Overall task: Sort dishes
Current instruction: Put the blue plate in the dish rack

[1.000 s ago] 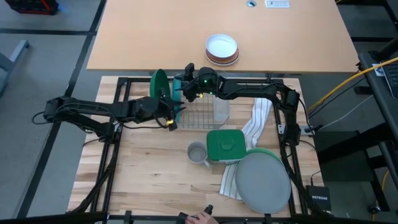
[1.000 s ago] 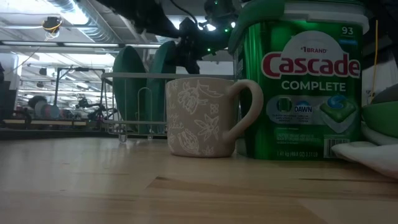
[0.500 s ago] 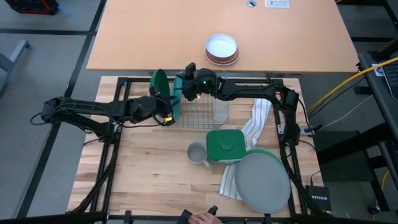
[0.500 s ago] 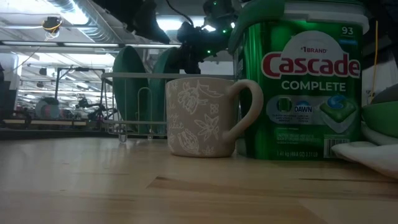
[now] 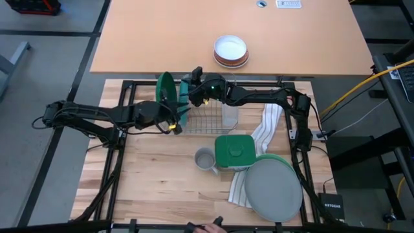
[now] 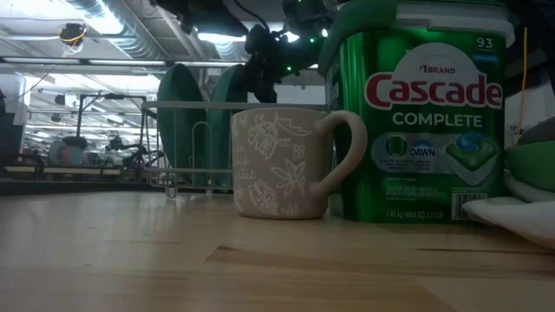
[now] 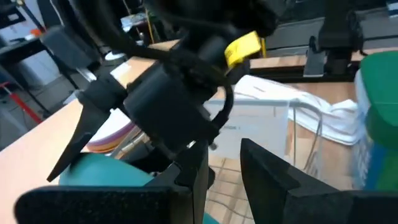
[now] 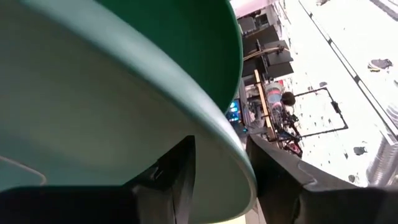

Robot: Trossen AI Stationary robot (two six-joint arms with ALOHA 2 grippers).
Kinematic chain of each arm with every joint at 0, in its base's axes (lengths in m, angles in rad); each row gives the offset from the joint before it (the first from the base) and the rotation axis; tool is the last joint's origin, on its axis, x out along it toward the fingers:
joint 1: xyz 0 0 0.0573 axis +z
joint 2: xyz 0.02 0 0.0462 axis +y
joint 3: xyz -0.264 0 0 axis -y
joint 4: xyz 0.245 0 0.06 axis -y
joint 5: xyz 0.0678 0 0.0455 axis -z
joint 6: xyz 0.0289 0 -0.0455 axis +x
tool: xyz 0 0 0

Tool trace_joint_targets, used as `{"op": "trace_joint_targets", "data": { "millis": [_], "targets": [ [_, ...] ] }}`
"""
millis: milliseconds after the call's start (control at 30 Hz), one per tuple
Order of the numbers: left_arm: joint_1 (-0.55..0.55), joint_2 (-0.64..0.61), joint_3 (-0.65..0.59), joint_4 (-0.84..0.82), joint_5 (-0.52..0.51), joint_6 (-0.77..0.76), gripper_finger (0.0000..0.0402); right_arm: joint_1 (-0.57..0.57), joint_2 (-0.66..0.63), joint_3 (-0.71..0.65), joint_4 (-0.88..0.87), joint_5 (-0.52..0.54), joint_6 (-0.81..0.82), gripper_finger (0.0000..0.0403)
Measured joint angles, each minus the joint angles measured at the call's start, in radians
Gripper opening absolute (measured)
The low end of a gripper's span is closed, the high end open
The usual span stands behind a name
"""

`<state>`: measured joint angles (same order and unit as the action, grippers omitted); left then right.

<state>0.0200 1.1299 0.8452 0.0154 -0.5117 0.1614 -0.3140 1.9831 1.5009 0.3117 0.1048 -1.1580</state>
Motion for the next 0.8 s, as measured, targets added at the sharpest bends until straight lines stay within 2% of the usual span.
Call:
{"op": "trace_joint_targets", "data": {
  "millis": [367,800],
  "targets": [
    [0.053,0.068,0.000,-0.008,-0.001,0.044,0.0084,0.034,-0.001,0.000,0.045,-0.027,-0.006,0.0146],
    [0.060,0.066,0.002,-0.054,-0.141,0.057,0.0084,0.041,-0.002,0.000,0.060,0.003,-0.029,0.0146]
  ]
}}
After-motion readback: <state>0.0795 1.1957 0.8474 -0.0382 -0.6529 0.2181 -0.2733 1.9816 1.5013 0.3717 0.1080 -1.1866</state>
